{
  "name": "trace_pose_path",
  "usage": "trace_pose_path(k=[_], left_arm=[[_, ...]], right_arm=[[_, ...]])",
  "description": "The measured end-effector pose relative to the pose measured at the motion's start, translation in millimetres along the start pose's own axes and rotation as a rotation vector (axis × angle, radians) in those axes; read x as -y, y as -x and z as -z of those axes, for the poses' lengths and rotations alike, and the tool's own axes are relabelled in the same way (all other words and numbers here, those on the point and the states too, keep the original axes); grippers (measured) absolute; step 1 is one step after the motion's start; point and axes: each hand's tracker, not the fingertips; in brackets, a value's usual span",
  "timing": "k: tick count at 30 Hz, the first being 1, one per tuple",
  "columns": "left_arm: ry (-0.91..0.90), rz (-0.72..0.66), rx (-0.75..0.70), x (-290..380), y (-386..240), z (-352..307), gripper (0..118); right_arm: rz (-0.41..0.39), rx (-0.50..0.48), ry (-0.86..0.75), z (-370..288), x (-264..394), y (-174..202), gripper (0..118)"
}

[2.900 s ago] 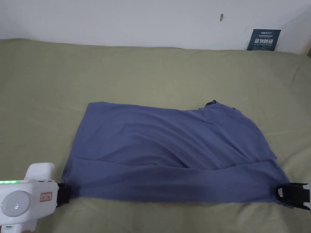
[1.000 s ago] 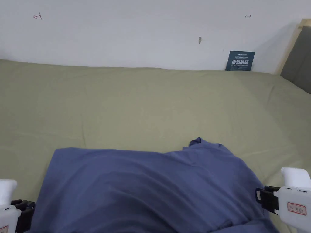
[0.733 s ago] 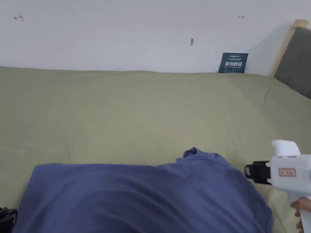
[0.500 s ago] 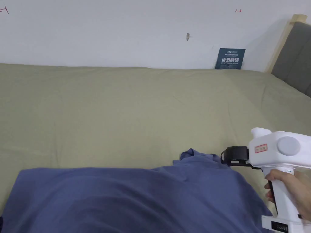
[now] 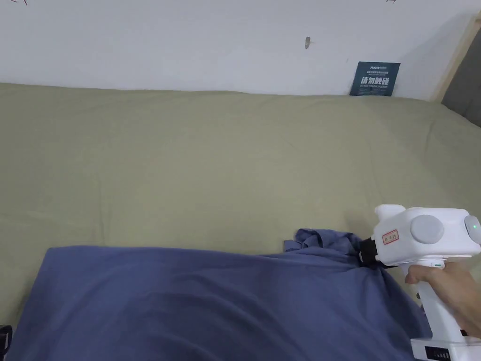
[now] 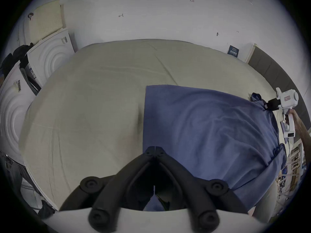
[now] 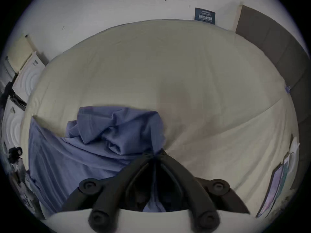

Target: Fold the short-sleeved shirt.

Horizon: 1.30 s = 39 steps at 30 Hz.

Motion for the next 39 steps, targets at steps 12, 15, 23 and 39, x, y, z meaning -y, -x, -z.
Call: trace_pose_path(k=[12,15,23,39], left_arm=[[0.041,-0.057,0.015,-100,0,85,102],[0.068,-0.077,-0.036,-124,-3,115,101],[0.181,-0.065,-0.087,-130,-11,151,0],[0.023,0.028,0.023,-138,-12,24,0]], right_arm=[[0.037,-0.035,-0.041,-20,-2,-10,0],[0.029,-0.034,-0.035,-16,-1,-10,0],[0.034,-0.05,-0.038,-11,2,-11,0],[0.04,-0.077,-0.152,-103,7,-12,0]])
